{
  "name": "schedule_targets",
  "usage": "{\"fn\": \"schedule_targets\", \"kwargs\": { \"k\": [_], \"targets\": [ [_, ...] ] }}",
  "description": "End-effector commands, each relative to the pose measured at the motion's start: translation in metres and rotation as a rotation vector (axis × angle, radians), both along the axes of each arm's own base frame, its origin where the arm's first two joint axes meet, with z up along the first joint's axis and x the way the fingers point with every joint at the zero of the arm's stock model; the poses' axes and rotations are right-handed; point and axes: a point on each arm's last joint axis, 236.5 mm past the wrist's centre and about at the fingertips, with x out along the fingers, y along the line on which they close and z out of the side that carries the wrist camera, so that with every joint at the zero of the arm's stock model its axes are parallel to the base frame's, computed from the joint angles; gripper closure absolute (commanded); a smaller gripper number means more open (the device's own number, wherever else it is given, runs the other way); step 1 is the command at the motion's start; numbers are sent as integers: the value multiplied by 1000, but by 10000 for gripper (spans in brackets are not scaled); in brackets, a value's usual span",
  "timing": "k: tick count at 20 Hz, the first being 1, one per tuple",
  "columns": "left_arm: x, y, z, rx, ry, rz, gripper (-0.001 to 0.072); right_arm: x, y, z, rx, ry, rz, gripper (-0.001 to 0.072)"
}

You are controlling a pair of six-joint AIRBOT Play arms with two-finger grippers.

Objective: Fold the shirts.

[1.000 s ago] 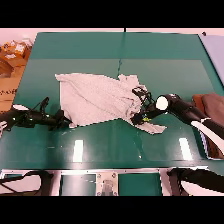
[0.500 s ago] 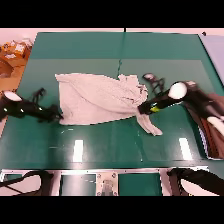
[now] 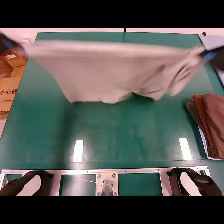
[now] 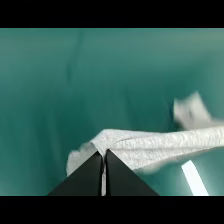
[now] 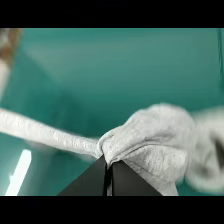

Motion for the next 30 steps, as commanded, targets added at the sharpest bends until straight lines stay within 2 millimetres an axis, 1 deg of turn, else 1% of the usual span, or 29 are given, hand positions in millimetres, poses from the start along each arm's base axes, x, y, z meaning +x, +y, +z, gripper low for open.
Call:
{"fn": "schedule_targets", "kwargs": {
  "k": [1, 2, 3, 4, 5, 6, 7, 9, 10, 11, 13, 14, 15, 17, 18, 19, 20, 22, 23, 24, 25, 26, 27, 28, 29, 30],
  "targets": [
    [-94, -22, 176, 88, -513, 25, 685, -68, 5, 134, -34, -371, -65, 703],
    [-116, -26, 203, 103, -605, 32, 686, -83, 7, 158, -70, -442, -88, 703],
    [-134, -29, 223, 109, -679, 39, 685, -98, 10, 179, -102, -507, -105, 703],
    [-145, -30, 233, 113, -719, 49, 686, -109, 12, 193, -127, -556, -121, 703],
    [-149, -29, 234, 121, -726, 59, 686, -115, 11, 205, -145, -596, -141, 703],
    [-145, -27, 228, 123, -704, 60, 686, -116, 8, 210, -151, -615, -161, 703],
    [-136, -26, 219, 120, -671, 58, 685, -113, 3, 209, -156, -612, -177, 703],
    [-106, -19, 189, 95, -575, 58, 685, -91, -8, 191, -127, -547, -178, 703],
    [-87, -16, 168, 81, -514, 48, 685, -75, -13, 175, -94, -492, -170, 703],
    [-68, -17, 145, 62, -453, 20, 685, -55, -19, 152, -43, -427, -157, 703],
    [-26, -25, 95, -10, -320, -66, 685, -9, -30, 98, 67, -310, -112, 703],
    [-4, -31, 67, -58, -252, -114, 685, 14, -34, 66, 128, -255, -96, 703],
    [20, -34, 36, -86, -179, -129, 685, 39, -39, 28, 178, -197, -100, 703],
    [70, -47, -39, -98, -34, -170, 685, 86, -45, -57, 211, -84, -140, 703],
    [95, -58, -82, -102, 41, -183, 685, 107, -42, -104, 217, -16, -161, 703],
    [118, -64, -121, -97, 100, -179, 685, 123, -37, -145, 208, 47, -173, 703],
    [142, -69, -160, -99, 154, -162, 685, 140, -28, -189, 187, 116, -169, 703],
    [179, -76, -228, -132, 242, -109, 685, 169, -14, -264, 142, 237, -162, 703],
    [191, -80, -259, -139, 276, -91, 685, 180, -13, -294, 133, 292, -166, 703],
    [199, -86, -284, -139, 299, -85, 684, 193, -14, -322, 134, 345, -168, 702],
    [204, -91, -303, -137, 316, -77, 684, 205, -18, -343, 136, 381, -175, 681],
    [209, -95, -318, -136, 326, -69, 683, 214, -21, -356, 141, 404, -174, 644],
    [210, -97, -325, -135, 334, -67, 681, 222, -26, -360, 150, 414, -170, 624],
    [209, -95, -327, -133, 342, -68, 497, 228, -33, -356, 161, 414, -161, 498],
    [207, -91, -325, -136, 351, -71, 229, 231, -44, -346, 174, 404, -158, 321],
    [202, -85, -320, -142, 375, -89, 183, 230, -56, -332, 195, 398, -140, 270]
  ]
}}
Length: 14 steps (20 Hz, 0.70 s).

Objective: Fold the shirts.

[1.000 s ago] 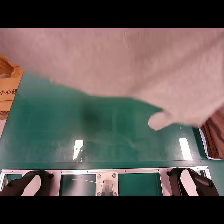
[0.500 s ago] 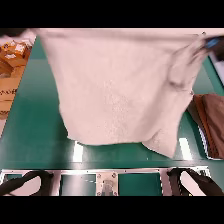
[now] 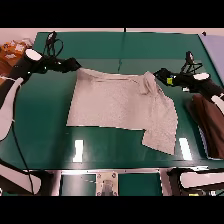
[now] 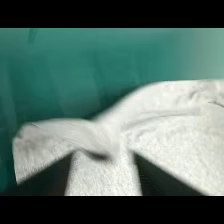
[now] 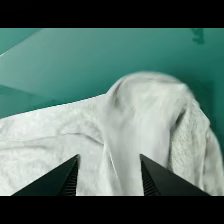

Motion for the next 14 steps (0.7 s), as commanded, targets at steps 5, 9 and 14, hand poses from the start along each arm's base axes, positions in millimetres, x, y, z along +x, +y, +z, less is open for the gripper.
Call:
{"fn": "schedule_targets", "kwargs": {
  "k": [5, 9, 14],
  "targets": [
    [-49, 50, 10, -74, 255, -114, 372, -49, -84, 38, 180, 82, 82, 704],
    [-80, 77, 15, -109, 378, -140, 685, -109, -110, 29, 249, 170, 17, 705],
    [-153, 95, -23, -6, 581, -133, 686, -210, -144, -6, 134, 314, -140, 704]
  ]
}}
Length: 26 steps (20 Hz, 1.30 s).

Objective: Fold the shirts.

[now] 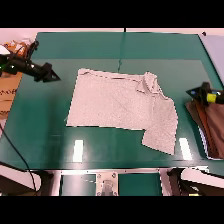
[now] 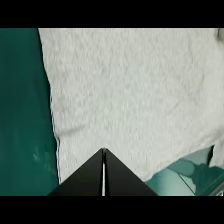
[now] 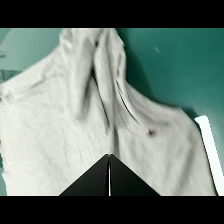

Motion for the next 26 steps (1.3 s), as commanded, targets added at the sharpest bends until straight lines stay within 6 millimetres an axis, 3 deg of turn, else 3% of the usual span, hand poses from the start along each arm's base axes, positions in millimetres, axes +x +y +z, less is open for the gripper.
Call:
{"fn": "schedule_targets", "kwargs": {
  "k": [1, 3, 6, 7, 8, 9, 13, 17, 18, 21, 26],
  "targets": [
    [-58, 10, -30, 61, 125, 2, 686, -71, -24, -27, -69, 128, -94, 702],
    [-90, 7, -57, 57, 178, 59, 686, -90, -31, -40, -26, 165, -157, 486],
    [-130, 19, -98, 16, 324, 196, 683, -108, -30, -61, 7, 223, -184, 389],
    [-137, 26, -110, 8, 360, 257, 586, -115, -26, -70, 14, 252, -173, 346],
    [-141, 30, -118, 0, 374, 293, 258, -121, -23, -78, 18, 283, -160, 334],
    [-145, 28, -123, -20, 388, 315, 153, -124, -19, -85, 37, 301, -156, 325],
    [-160, 4, -142, -27, 415, 286, 152, -123, -1, -111, 98, 362, -107, 276],
    [-169, -26, -150, -10, 416, 224, 153, -99, 21, -139, 96, 368, -48, 269],
    [-170, -29, -150, -9, 417, 211, 185, -91, 27, -142, 99, 349, -35, 269],
    [-167, -30, -150, -12, 409, 220, 190, -74, 36, -145, 103, 328, -3, 269],
    [-166, -30, -150, -14, 403, 217, 190, -62, 27, -138, 75, 300, -2, 274]
  ]
}}
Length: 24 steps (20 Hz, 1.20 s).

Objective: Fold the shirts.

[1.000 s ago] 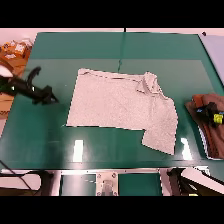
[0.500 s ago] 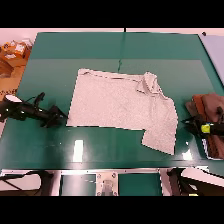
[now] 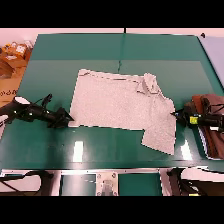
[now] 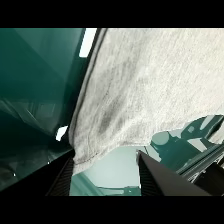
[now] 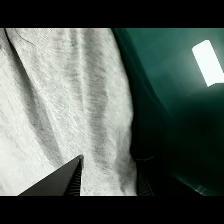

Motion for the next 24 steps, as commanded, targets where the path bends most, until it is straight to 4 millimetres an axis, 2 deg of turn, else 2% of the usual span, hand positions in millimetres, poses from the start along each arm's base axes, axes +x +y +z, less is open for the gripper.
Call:
{"fn": "schedule_targets", "kwargs": {
  "k": [1, 3, 4, 6, 7, 8, 10, 12, 13, 14, 15, 16, 18, 21, 22, 24],
  "targets": [
    [1, 5, -8, 35, -15, -2, 190, 10, -9, -2, -42, -19, -9, 298],
    [-8, 3, -15, 34, -1, -2, 190, 10, -9, -2, -41, -19, -8, 307],
    [-10, 3, -17, 32, -6, -7, 191, 10, -8, -2, -37, -18, -6, 355],
    [-9, 4, -16, 33, -26, -23, 203, 9, -7, -1, -32, -17, -3, 372],
    [-5, 7, -13, 33, -39, -30, 314, 9, -6, -1, -28, -16, 0, 433],
    [1, 13, -5, 31, -49, -40, 316, 9, -6, -1, -29, -16, 0, 451],
    [7, 34, 17, 18, -50, -58, 315, 9, -6, -1, -29, -16, 0, 345],
    [12, 61, 37, 4, -38, -16, 314, 9, -6, -1, -32, -20, 5, 347],
    [15, 72, 40, 2, -43, 16, 313, 9, -6, -1, -33, -23, 9, 347],
    [19, 81, 37, 15, -49, 55, 250, 9, -6, -1, -36, -27, 13, 348],
    [21, 84, 30, 31, -47, 93, 219, 9, -6, -1, -36, -27, 13, 348],
    [23, 78, 23, 23, -47, 125, 220, 9, -6, -1, -36, -27, 14, 348],
    [19, 52, 10, -44, -33, 172, 220, 9, -6, -1, -40, -31, 19, 348],
    [-7, 15, -16, -54, 28, 131, 220, 10, -7, -1, -50, -44, 29, 348],
    [-10, 5, -21, -49, 24, 107, 220, 10, -7, -1, -52, -44, 27, 348],
    [0, -13, -19, -73, -19, 89, 227, 10, -7, -1, -51, -44, 27, 348]
  ]
}}
